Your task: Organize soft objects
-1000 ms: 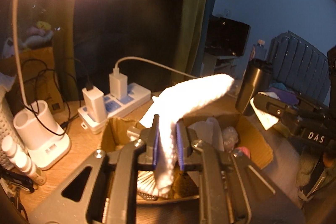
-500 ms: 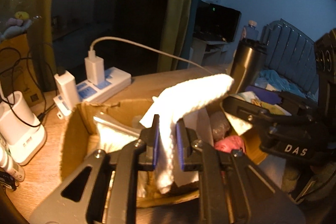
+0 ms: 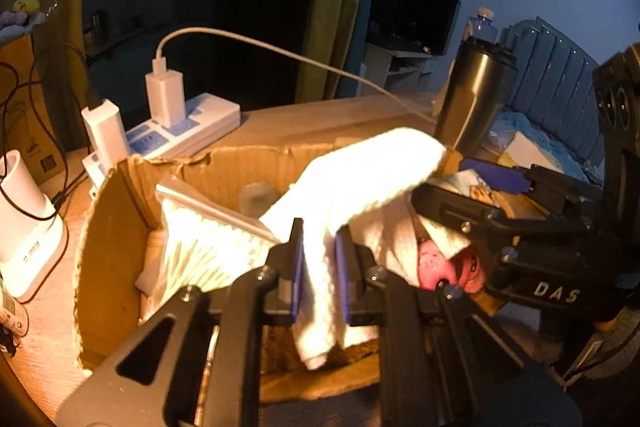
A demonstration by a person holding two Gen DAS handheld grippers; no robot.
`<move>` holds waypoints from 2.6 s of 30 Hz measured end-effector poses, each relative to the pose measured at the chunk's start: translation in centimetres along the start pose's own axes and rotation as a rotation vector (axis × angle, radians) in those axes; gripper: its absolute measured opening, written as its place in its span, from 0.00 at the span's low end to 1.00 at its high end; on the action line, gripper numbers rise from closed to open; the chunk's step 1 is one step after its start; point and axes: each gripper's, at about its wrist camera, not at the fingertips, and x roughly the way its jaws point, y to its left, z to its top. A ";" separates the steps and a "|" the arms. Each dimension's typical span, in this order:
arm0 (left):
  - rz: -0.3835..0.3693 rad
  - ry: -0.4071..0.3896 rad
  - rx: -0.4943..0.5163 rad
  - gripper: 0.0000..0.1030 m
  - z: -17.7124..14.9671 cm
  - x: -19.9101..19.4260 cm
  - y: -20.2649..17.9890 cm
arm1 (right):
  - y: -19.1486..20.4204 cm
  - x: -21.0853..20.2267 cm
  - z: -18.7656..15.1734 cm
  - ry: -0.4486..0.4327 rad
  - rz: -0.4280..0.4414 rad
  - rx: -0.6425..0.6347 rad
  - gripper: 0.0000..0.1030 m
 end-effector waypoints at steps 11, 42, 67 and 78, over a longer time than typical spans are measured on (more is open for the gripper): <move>-0.012 0.053 -0.011 0.16 -0.2 0.8 0.2 | 0.0 0.0 0.1 0.001 0.003 0.007 0.69; 0.020 -0.022 -0.029 0.61 0.5 -4.1 0.6 | 0.9 -5.2 1.0 -0.077 -0.051 -0.004 0.79; 0.023 -0.224 -0.013 0.72 1.8 -14.5 -1.5 | 3.0 -15.3 1.7 -0.220 -0.114 -0.030 0.79; 0.038 -0.315 0.014 0.73 1.7 -19.8 -2.7 | 4.5 -19.8 1.7 -0.286 -0.127 -0.046 0.79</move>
